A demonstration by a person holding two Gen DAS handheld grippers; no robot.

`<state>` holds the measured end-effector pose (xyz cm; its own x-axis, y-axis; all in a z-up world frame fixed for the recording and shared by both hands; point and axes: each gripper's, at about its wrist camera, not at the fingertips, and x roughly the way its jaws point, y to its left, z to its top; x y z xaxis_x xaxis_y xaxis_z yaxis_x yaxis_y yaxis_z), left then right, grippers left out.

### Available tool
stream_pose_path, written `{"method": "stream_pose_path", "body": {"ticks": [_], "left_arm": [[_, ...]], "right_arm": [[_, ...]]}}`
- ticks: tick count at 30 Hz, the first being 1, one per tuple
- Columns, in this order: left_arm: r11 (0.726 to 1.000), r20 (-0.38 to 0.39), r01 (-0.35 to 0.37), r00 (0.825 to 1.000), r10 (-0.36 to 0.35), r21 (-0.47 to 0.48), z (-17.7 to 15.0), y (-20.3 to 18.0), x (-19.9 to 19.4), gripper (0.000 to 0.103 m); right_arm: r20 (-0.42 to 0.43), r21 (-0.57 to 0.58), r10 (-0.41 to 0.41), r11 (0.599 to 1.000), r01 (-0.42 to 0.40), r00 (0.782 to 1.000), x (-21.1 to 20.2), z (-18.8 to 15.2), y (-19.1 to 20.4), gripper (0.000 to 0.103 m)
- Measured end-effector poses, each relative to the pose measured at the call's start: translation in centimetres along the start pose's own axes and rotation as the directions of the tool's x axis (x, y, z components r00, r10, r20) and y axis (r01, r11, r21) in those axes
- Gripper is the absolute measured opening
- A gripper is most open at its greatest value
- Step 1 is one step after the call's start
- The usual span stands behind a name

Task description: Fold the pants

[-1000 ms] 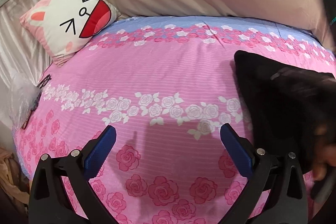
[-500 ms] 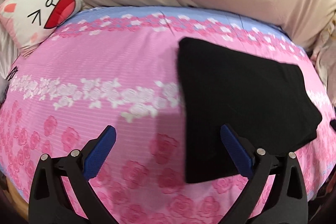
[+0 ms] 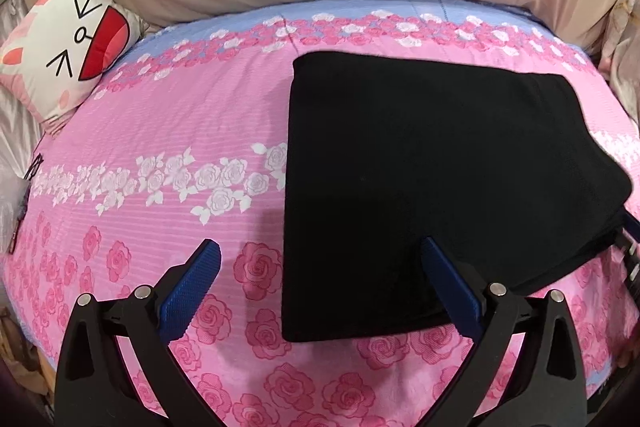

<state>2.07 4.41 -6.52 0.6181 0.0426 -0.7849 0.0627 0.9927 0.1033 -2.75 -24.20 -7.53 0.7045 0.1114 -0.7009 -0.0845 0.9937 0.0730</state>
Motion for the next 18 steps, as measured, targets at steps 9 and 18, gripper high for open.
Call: {"method": "stream_pose_path", "body": {"ticks": [9,18], "left_arm": [[0.994,-0.032,0.085,0.996,-0.087,-0.068,-0.3,1.1,0.8,0.098],[0.936,-0.099,0.292,0.944,-0.315,-0.197,-0.2,1.4,3.2,0.098]], "right_arm": [[-0.002,0.184,0.128,0.975,-0.126,0.992,-1.7,-2.9,-3.6,0.016],[-0.066,0.052,0.077,0.996,-0.073,0.995,2.4,-1.3,0.8,0.046]]}}
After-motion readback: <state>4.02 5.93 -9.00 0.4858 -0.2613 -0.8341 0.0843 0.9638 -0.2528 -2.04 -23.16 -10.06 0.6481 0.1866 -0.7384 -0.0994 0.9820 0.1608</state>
